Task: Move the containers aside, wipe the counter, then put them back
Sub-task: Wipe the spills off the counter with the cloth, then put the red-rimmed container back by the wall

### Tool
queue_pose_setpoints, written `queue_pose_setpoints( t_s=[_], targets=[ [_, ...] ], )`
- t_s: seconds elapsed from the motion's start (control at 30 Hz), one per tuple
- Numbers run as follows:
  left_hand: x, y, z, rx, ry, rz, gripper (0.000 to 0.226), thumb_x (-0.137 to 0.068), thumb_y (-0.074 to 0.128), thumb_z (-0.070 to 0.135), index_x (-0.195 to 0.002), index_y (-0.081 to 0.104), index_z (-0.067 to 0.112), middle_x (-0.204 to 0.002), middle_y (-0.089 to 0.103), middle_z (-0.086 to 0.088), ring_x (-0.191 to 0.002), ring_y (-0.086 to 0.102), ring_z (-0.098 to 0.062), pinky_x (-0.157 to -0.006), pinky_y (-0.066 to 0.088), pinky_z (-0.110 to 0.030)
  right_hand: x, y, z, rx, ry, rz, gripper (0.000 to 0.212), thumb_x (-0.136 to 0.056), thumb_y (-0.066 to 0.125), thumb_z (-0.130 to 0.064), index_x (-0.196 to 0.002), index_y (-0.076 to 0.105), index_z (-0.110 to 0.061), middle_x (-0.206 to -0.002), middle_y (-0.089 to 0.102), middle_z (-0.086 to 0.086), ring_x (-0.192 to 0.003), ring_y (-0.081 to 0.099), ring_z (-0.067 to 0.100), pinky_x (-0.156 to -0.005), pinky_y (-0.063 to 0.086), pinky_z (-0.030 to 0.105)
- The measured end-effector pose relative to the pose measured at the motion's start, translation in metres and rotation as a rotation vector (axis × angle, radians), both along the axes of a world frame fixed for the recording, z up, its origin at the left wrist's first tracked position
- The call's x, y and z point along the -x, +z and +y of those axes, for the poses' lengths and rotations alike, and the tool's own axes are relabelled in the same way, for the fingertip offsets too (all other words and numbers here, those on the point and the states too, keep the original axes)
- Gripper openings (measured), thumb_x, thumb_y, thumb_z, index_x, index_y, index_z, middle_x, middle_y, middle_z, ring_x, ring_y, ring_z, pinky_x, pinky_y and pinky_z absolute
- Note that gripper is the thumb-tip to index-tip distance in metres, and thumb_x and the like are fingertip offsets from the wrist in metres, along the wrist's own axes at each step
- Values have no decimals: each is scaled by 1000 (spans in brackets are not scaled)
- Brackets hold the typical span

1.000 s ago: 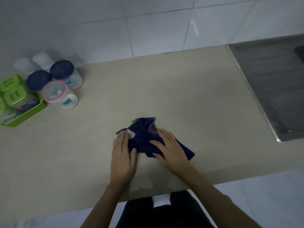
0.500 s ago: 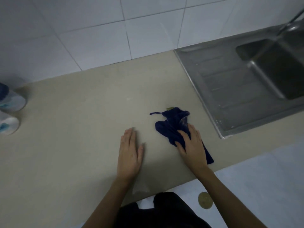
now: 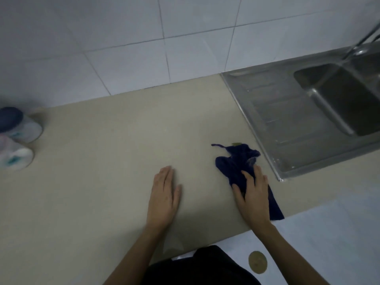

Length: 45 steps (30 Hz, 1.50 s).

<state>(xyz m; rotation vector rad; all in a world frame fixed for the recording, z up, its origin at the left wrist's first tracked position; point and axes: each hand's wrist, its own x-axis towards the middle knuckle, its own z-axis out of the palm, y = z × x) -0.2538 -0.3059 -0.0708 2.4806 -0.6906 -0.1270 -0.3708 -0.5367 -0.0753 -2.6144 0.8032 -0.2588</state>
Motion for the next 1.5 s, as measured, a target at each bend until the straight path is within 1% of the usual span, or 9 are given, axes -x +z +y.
queue_pose_setpoints(
  t_s=[0.17,0.27,0.37,0.63,0.87,1.03,1.17,1.3,1.5],
  targets=[
    [-22,4,92,-73,103,-28,51,-97,42,34,-139,42,5,-146,42,-9,-138,35,-22,-119,16,-37,-51,11,78,-46,317,-103,35,-92,45,-32,-119,54,-12,-141,46,11,-138,35,26,-122,7,34],
    [-45,8,155,-137,185,-64,49,-97,44,33,-137,44,5,-145,43,-10,-137,37,-25,-120,14,-35,-98,10,134,-135,512,-113,32,-90,49,-28,-116,55,-11,-136,50,12,-129,43,26,-116,17,22],
    [-64,7,219,-165,321,-75,50,-96,42,34,-136,46,3,-143,45,-12,-135,37,-26,-120,13,-34,-144,10,191,-159,653,-109,29,-85,50,-25,-110,57,-11,-128,56,13,-121,50,26,-107,30,28],
    [-117,-5,332,-132,550,-107,48,-94,42,31,-130,50,0,-139,48,-16,-133,37,-28,-117,18,-39,-247,32,332,-192,898,-126,37,-82,53,-27,-116,54,-12,-131,53,10,-122,46,20,-105,33,31],
    [-123,-17,349,-70,551,-120,47,-95,47,26,-136,45,2,-144,42,-13,-138,32,-25,-120,13,-36,-334,65,443,-163,951,-167,62,-80,65,-20,-134,42,-2,-142,40,19,-132,40,33,-109,37,46],
    [-126,-19,353,-114,547,-90,49,-98,40,30,-139,41,5,-148,36,-10,-141,26,-22,-120,11,-36,-378,65,486,-185,901,-169,67,-74,73,-27,-132,44,-9,-148,33,16,-133,38,33,-106,37,40],
    [-128,-22,351,-164,549,-79,47,-97,39,31,-137,43,5,-147,39,-11,-140,27,-24,-119,11,-36,-392,53,495,-251,876,-135,65,-73,74,-20,-129,43,-9,-150,27,16,-127,42,37,-102,41,40],
    [-127,-20,352,-156,538,-78,47,-97,41,31,-135,45,4,-146,41,-13,-139,30,-25,-118,12,-37,-394,54,491,-265,876,-187,59,-67,77,-17,-119,49,-12,-132,40,10,-109,54,30,-91,50,37],
    [-127,-19,355,-107,534,-78,45,-95,47,28,-133,47,4,-145,40,-12,-139,29,-24,-118,16,-38,-368,62,455,-296,750,-193,76,-62,81,-23,-129,46,-16,-130,39,9,-108,53,24,-89,50,32]
  ],
)
